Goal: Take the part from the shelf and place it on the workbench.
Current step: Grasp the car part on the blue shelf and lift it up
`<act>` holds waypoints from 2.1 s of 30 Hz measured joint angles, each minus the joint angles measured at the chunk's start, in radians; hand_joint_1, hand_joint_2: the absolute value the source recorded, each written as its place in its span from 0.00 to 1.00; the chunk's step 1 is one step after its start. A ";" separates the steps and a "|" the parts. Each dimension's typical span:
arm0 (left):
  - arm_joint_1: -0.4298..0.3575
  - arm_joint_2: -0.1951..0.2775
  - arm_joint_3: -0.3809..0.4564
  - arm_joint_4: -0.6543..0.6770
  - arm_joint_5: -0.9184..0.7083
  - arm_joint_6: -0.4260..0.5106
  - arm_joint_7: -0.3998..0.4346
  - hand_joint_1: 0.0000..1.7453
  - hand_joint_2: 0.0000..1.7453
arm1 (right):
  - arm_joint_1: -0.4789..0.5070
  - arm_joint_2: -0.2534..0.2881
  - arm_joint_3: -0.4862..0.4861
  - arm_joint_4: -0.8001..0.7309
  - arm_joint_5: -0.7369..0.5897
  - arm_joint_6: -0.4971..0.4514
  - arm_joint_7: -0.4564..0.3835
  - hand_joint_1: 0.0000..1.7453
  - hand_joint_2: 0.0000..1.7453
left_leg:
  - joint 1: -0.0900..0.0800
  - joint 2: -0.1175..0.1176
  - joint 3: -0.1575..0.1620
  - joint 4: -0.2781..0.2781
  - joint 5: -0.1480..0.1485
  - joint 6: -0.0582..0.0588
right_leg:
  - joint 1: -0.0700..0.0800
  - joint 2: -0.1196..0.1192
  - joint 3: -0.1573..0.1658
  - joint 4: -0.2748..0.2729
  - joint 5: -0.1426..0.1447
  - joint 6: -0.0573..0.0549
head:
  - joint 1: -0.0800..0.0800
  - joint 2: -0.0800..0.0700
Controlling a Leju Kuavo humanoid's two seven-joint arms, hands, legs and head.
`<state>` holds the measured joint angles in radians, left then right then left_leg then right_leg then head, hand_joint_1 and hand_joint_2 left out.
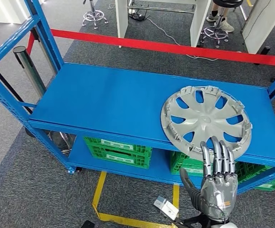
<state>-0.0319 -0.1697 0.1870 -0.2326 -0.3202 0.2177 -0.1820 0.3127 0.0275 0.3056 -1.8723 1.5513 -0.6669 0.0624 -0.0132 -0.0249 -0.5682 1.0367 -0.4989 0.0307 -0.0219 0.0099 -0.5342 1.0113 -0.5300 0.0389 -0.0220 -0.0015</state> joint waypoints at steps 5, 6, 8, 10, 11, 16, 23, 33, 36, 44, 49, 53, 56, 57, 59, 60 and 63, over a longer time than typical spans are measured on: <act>0.001 -0.004 0.029 0.000 0.006 0.003 -0.002 0.00 0.00 | 0.021 -0.034 -0.004 0.011 0.000 -0.001 0.156 0.00 1.00 | 0.000 0.000 0.000 0.000 0.000 0.000 | 0.000 0.000 0.000 0.000 0.000 0.000 | 0.000 0.000; 0.002 -0.004 0.034 0.000 0.006 0.005 -0.003 0.00 0.00 | 0.024 -0.038 -0.006 0.017 -0.005 -0.001 0.166 0.00 1.00 | 0.000 0.000 0.000 0.000 0.000 0.000 | 0.000 0.000 0.000 0.000 0.000 0.000 | 0.000 0.000; 0.002 -0.006 0.043 0.000 0.006 0.009 -0.004 0.00 0.00 | 0.029 -0.044 -0.008 0.028 -0.012 -0.001 0.173 0.00 1.00 | 0.000 0.000 0.000 0.000 0.000 0.000 | 0.000 0.000 0.000 0.000 0.000 0.000 | 0.000 0.000; 0.003 -0.008 0.049 0.000 0.006 0.013 -0.006 0.00 0.00 | 0.034 -0.047 -0.008 0.039 -0.024 -0.001 0.177 0.00 1.00 | 0.000 0.000 0.000 0.000 0.000 0.000 | 0.000 0.000 0.000 0.000 0.000 0.000 | 0.000 0.000; 0.003 -0.009 0.051 0.000 0.006 0.014 -0.006 0.00 0.00 | 0.036 -0.049 -0.009 0.046 -0.032 -0.001 0.178 0.00 1.00 | 0.000 0.000 0.000 0.000 0.000 0.000 | 0.000 0.000 0.000 0.000 0.000 0.000 | 0.000 0.000; 0.003 -0.012 0.063 0.001 0.004 0.015 -0.007 0.00 0.00 | 0.039 -0.052 -0.010 0.077 -0.069 -0.001 0.176 0.00 1.00 | 0.000 0.000 0.000 0.000 0.000 0.000 | 0.000 0.000 0.000 0.000 0.000 0.000 | 0.000 0.000; 0.003 -0.013 0.074 0.001 -0.002 0.016 -0.010 0.00 0.00 | 0.044 -0.052 -0.029 0.132 -0.102 -0.001 0.149 0.00 1.00 | 0.000 0.000 0.000 0.000 0.000 0.000 | 0.000 0.000 0.000 0.000 0.000 0.000 | 0.000 0.000; 0.003 -0.015 0.088 0.001 -0.003 0.016 -0.017 0.00 0.00 | 0.052 -0.049 -0.061 0.175 -0.105 -0.002 0.136 0.00 1.00 | 0.000 0.000 0.000 0.000 0.000 0.000 | 0.000 0.000 0.000 0.000 0.000 0.000 | 0.000 0.000; 0.004 -0.015 0.090 0.001 0.000 0.017 -0.019 0.00 0.00 | 0.055 -0.047 -0.073 0.182 -0.080 -0.002 0.138 0.00 1.00 | 0.000 0.000 0.000 0.000 0.000 0.000 | 0.000 0.000 0.000 0.000 0.000 0.000 | 0.000 0.000; 0.010 -0.004 0.111 0.007 0.006 0.001 -0.026 0.00 0.00 | 0.091 -0.037 -0.147 0.191 0.011 -0.002 0.156 0.00 1.00 | 0.000 0.000 0.000 0.000 0.000 0.000 | 0.000 0.000 0.000 0.000 0.000 0.000 | 0.000 0.000; 0.013 0.001 0.128 0.009 0.007 0.007 -0.024 0.00 0.00 | 0.100 -0.026 -0.216 0.188 0.016 -0.003 0.114 0.00 1.00 | 0.000 0.000 0.000 0.000 0.000 0.000 | 0.000 0.000 0.000 0.000 0.000 0.000 | 0.000 0.000; 0.013 0.001 0.138 0.010 0.009 0.010 -0.028 0.00 0.00 | 0.092 -0.009 -0.259 0.189 0.017 -0.003 0.081 0.00 1.00 | 0.000 0.000 0.000 0.000 0.000 0.000 | 0.000 0.000 0.000 0.000 0.000 0.001 | 0.000 0.000; 0.012 0.001 0.143 0.010 0.004 0.010 -0.036 0.00 0.00 | 0.061 -0.004 -0.273 0.207 0.017 -0.003 0.080 0.00 1.00 | 0.000 0.000 0.000 0.000 0.000 0.000 | 0.000 0.000 0.000 0.000 0.001 0.001 | 0.000 0.000; 0.012 0.000 0.144 0.010 0.001 0.011 -0.038 0.00 0.00 | 0.045 -0.004 -0.274 0.220 0.017 -0.003 0.087 0.00 1.00 | 0.000 0.000 0.000 0.000 0.000 0.000 | 0.000 0.000 0.000 0.000 0.001 0.001 | 0.000 0.000; 0.010 -0.002 0.145 0.010 -0.004 0.018 -0.040 0.00 0.00 | 0.008 -0.004 -0.268 0.254 0.018 -0.003 0.117 0.00 1.00 | 0.000 0.000 0.000 0.000 0.000 0.000 | 0.000 0.000 0.001 0.000 0.001 0.001 | 0.000 0.000; 0.009 -0.004 0.145 0.010 -0.005 0.025 -0.039 0.00 0.00 | -0.013 -0.005 -0.260 0.274 0.018 -0.003 0.136 0.00 1.00 | 0.000 0.000 0.001 0.000 0.000 0.000 | 0.000 0.000 0.001 0.000 0.001 0.001 | 0.000 0.000; 0.005 -0.013 0.147 0.010 -0.008 0.042 -0.035 0.00 0.00 | -0.068 -0.011 -0.219 0.332 0.020 -0.003 0.181 0.00 1.00 | 0.000 0.000 0.001 0.000 0.000 0.000 | 0.000 0.000 0.001 0.000 0.001 0.001 | 0.000 0.000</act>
<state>-0.0273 -0.1829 0.3338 -0.2228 -0.3282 0.2594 -0.2172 0.2444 0.0161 0.0870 -1.5398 1.5708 -0.6699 0.2437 -0.0132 -0.0247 -0.5673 1.0368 -0.4986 0.0311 -0.0220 0.0102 -0.5331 1.0111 -0.5289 0.0404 -0.0219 -0.0015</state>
